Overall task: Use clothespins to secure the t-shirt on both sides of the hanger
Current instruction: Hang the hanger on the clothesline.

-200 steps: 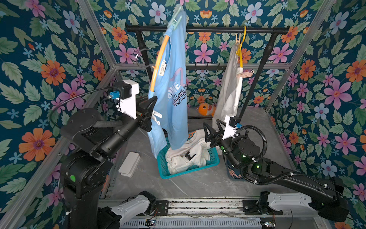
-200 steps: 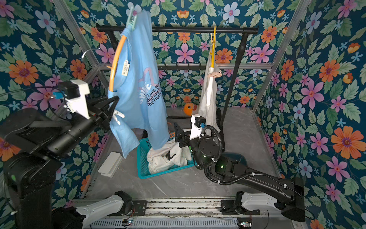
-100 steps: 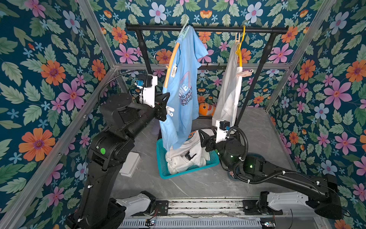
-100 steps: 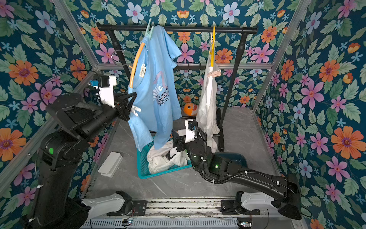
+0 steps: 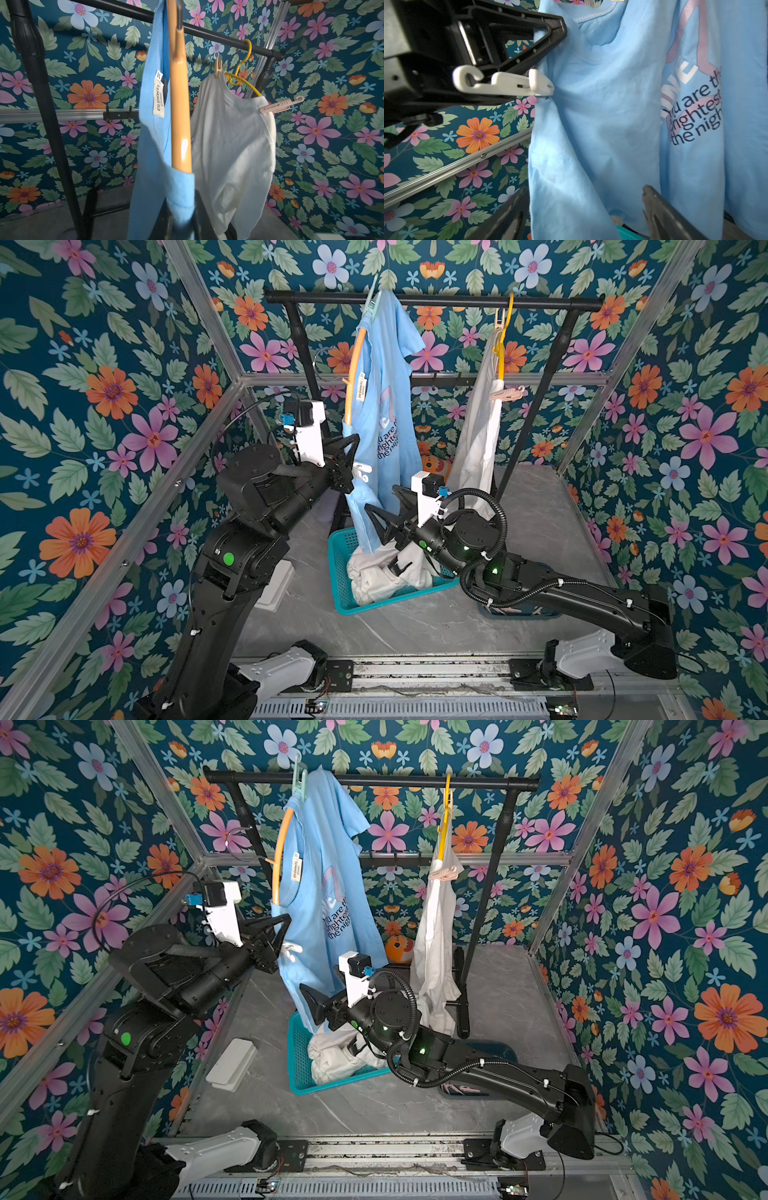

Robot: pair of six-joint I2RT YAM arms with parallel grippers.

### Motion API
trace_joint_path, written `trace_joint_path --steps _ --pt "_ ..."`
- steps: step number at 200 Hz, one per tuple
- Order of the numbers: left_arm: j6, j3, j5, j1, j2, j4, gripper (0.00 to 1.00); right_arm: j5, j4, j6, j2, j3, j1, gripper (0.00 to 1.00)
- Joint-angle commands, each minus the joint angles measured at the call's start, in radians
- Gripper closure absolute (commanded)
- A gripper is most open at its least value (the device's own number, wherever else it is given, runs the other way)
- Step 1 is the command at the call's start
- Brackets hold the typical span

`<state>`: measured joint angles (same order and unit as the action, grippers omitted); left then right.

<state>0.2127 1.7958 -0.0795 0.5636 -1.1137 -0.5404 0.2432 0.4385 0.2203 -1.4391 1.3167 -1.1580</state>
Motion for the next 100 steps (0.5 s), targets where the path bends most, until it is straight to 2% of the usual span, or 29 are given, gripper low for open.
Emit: trace_joint_path --steps 1,35,62,91,100 --pt "0.028 -0.026 -0.077 -0.001 0.03 0.038 1.0 -0.045 0.072 0.023 -0.017 0.024 -0.021 0.15" --pt "0.041 -0.057 -0.104 -0.001 0.056 0.004 1.0 -0.022 0.015 0.047 -0.06 0.096 -0.05 0.27" --pt "0.048 -0.086 -0.075 -0.001 0.082 0.022 1.0 0.002 -0.051 0.117 -0.082 0.125 -0.05 0.49" --pt "0.06 -0.108 -0.075 -0.001 0.087 0.059 1.0 0.031 -0.16 0.166 -0.111 0.174 -0.052 0.5" --pt "0.063 -0.108 -0.08 -0.001 0.082 0.061 1.0 0.037 -0.187 0.184 -0.116 0.188 -0.052 0.55"
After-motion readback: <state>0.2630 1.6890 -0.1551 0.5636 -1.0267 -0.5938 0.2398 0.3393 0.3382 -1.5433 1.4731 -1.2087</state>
